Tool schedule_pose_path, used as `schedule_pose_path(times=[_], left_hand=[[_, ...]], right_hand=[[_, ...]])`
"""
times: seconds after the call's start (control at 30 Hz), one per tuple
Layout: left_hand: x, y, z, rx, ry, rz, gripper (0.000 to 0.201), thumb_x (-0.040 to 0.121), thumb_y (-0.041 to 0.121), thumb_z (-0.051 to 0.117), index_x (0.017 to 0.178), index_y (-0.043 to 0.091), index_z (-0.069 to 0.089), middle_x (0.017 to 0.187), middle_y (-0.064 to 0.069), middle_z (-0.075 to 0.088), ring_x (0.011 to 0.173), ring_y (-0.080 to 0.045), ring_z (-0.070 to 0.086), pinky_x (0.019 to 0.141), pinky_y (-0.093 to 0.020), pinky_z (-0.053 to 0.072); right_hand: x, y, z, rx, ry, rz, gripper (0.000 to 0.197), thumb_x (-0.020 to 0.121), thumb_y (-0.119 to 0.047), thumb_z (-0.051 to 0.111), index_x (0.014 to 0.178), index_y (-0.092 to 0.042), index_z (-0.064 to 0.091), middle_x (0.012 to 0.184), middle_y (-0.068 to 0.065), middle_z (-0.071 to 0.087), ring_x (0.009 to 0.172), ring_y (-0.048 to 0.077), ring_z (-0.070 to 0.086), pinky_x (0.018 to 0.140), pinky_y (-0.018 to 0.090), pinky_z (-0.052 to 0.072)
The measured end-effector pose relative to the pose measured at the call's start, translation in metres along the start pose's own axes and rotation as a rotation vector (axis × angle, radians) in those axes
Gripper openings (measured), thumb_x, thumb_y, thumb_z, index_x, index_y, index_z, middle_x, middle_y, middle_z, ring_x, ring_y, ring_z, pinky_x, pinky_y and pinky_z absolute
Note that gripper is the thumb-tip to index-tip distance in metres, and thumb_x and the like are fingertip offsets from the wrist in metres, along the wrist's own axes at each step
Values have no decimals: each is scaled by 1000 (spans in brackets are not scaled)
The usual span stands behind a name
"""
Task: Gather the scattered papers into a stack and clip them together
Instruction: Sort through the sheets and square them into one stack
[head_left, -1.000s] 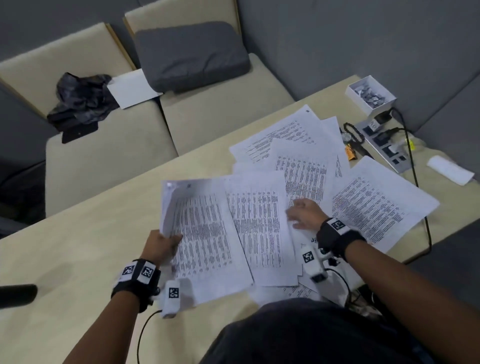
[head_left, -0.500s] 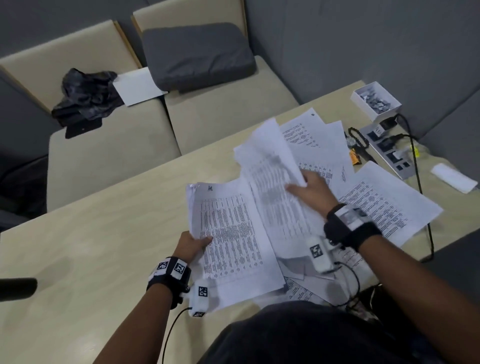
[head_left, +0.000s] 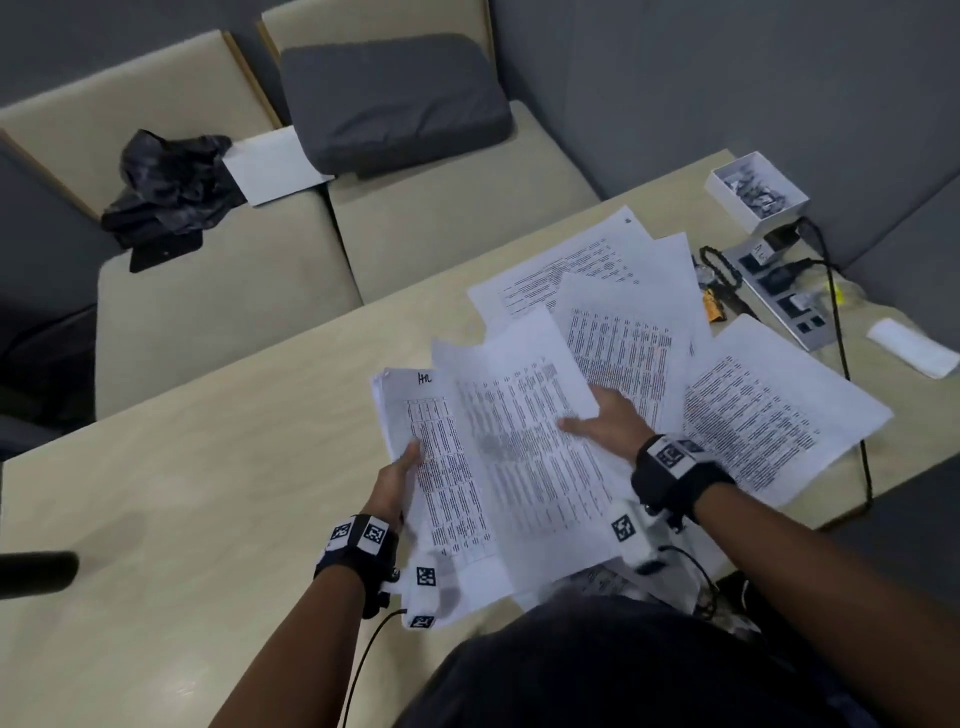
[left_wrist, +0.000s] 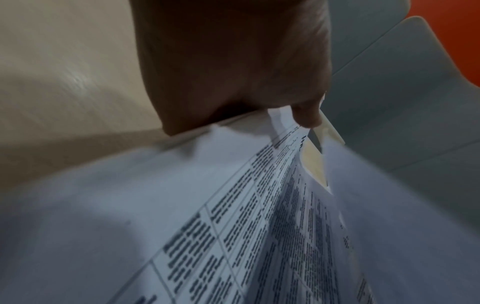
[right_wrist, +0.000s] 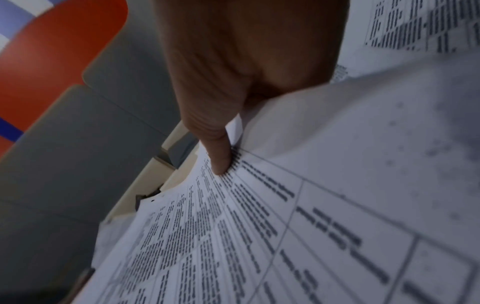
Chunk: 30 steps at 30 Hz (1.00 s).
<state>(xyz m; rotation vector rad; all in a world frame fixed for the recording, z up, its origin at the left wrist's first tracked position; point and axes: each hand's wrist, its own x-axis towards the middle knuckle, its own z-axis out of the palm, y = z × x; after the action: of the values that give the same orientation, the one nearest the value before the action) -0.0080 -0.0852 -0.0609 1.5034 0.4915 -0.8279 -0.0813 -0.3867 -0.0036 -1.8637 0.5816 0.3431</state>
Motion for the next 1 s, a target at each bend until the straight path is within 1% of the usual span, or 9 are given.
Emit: schedule_pose_path(times=[0.2,0.37,0.47,0.6,0.67,0.77,0.87,0.93,1.0], left_hand=[[0,2,0,73,-28,-22,94,61,75,71,135,21,55,133,5,56,123,-20,53,112,-47,32],[12,-11,1,187,84,57,60,50,34,92,95,1,70,99,-13,74,93,-31,71,94,-50,52],[16,-15,1,285,94,111,58,47,41,92,82,5,63,82,-12,64,75,-26,60,73,-40,49],[16,-13,-6,335,126,129,35,68,24,85,75,4,57,69,-12,53,63,-21,47,58,-34,39],[18,-16,-11,361,136,118,43,63,32,86,76,9,52,67,-11,46,61,-20,40,57,-33,33],[19,-19,-12,385,161,82,40,72,23,85,71,10,47,63,-10,41,52,-16,34,52,-30,29],[19,-20,-10,399,167,83,43,74,21,83,65,12,43,59,-8,39,49,-14,32,51,-28,28],[17,-18,-9,409,182,85,46,75,18,83,58,13,40,52,-5,38,44,-13,31,49,-26,28],[16,-17,-10,418,194,80,49,75,17,82,53,14,38,48,-3,39,39,-13,31,48,-25,29]], right_hand=[[12,3,44,-84,-35,10,51,84,-19,75,131,-9,56,127,10,64,113,26,62,92,30,47],[19,4,72,-182,-88,5,59,85,-24,72,138,-10,48,131,9,61,115,26,60,100,37,48],[21,9,67,-170,-76,29,54,84,-26,74,131,-11,53,122,8,66,108,25,64,94,33,51],[19,20,22,-45,204,126,28,87,-23,68,112,-14,59,91,5,70,78,21,70,76,38,59],[21,30,-11,-43,428,201,27,85,-15,66,110,-14,57,104,14,66,87,31,68,77,46,59],[20,46,-57,-178,624,417,47,80,-19,68,121,-8,50,131,20,41,116,41,49,87,46,49],[22,58,-78,-11,596,530,75,74,-30,76,134,-9,36,134,18,41,115,38,50,90,47,47],[27,60,-80,208,486,480,97,65,-39,86,141,-10,33,112,16,60,93,29,61,80,43,52],[35,65,-75,216,377,440,108,34,-69,87,120,-11,55,86,5,61,78,19,57,80,38,50]])
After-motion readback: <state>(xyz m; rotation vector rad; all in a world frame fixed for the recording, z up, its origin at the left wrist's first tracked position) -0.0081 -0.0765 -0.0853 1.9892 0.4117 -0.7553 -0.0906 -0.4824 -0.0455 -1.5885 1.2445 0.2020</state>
